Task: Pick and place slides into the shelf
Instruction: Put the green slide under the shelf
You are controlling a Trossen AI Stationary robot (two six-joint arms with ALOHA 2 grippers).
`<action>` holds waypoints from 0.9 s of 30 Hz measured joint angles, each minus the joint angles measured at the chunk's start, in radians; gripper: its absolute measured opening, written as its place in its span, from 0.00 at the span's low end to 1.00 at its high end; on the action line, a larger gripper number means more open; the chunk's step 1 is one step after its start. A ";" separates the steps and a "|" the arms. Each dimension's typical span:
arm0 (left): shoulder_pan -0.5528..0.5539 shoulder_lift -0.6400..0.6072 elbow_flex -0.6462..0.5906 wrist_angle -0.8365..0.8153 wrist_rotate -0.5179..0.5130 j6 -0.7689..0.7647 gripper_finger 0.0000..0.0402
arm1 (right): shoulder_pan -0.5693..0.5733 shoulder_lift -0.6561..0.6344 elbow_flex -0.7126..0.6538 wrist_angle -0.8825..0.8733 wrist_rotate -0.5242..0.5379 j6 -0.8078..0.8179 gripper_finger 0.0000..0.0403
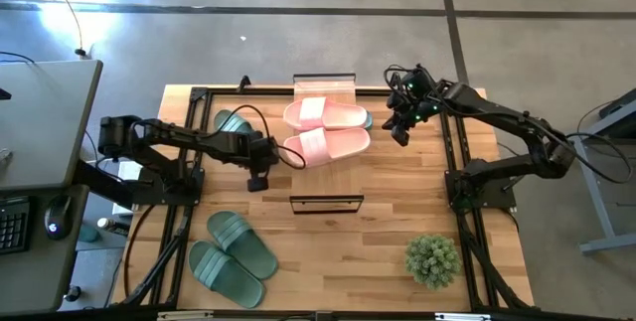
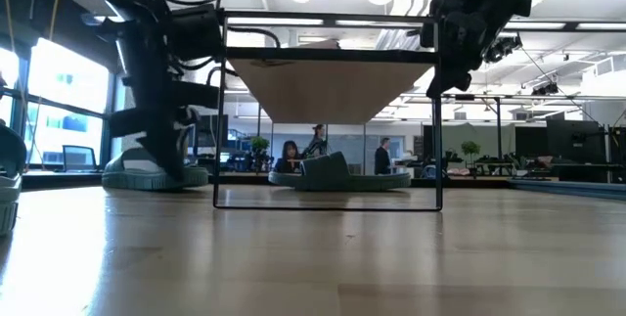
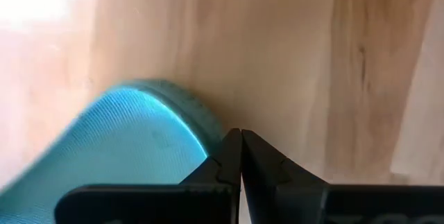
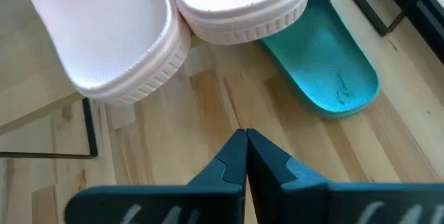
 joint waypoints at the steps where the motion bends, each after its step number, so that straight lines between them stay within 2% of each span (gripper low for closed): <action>1: 0.000 0.000 0.000 0.021 -0.011 0.009 0.00 | 0.000 0.000 0.000 -0.001 -0.001 -0.002 0.00; 7: 0.000 0.000 0.000 0.059 -0.084 0.015 0.00 | 0.002 0.002 0.000 -0.013 -0.079 -0.047 0.00; 11: 0.000 0.000 0.000 0.133 -0.128 0.014 0.00 | 0.014 0.016 0.000 -0.020 -0.087 -0.072 0.00; 17: 0.000 -0.001 0.000 0.198 -0.133 0.014 0.00 | 0.056 0.052 0.000 -0.026 -0.141 -0.111 0.00; 23: 0.000 -0.015 0.000 0.167 -0.126 0.031 0.00 | 0.068 0.065 0.000 -0.024 -0.141 -0.107 0.00; 27: 0.000 -0.062 0.032 0.010 -0.130 0.034 0.00 | 0.068 0.065 0.000 -0.026 -0.163 -0.097 0.00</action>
